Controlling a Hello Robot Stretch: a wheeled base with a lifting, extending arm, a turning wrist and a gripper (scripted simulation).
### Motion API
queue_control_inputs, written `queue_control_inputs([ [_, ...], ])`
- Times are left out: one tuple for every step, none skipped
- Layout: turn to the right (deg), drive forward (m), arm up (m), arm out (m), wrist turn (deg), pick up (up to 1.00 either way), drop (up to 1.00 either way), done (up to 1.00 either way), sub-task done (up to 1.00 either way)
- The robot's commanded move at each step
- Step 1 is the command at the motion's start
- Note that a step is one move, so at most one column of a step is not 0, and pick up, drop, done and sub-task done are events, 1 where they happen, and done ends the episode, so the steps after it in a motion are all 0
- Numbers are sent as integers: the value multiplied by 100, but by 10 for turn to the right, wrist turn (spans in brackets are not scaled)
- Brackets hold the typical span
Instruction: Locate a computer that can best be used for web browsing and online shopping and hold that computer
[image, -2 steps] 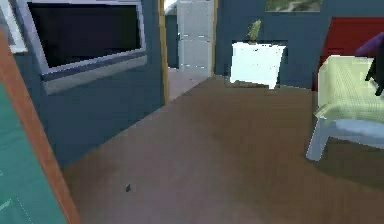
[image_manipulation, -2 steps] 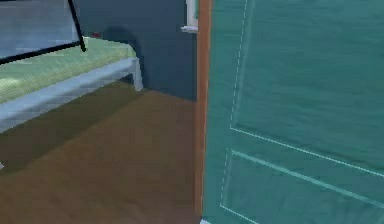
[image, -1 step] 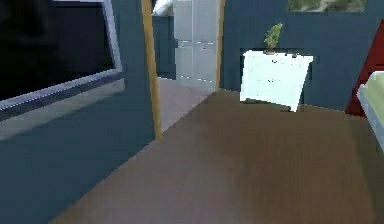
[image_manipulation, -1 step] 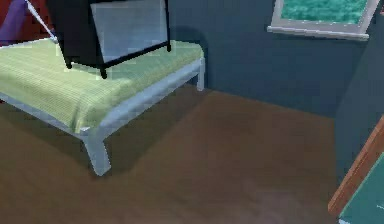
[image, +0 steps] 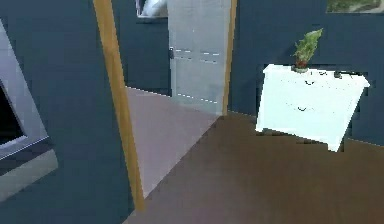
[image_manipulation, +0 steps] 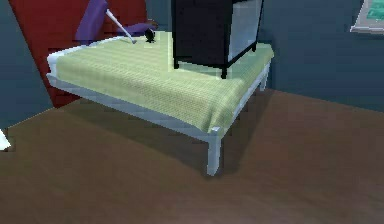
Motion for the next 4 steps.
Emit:
queue_control_inputs([
  [30,0,0,0,0,0,0,0,0],
  [60,0,0,0,0,0,0,0,0],
  [0,100,0,0,0,0,0,0,0],
  [210,0,0,0,0,0,0,0,0],
])
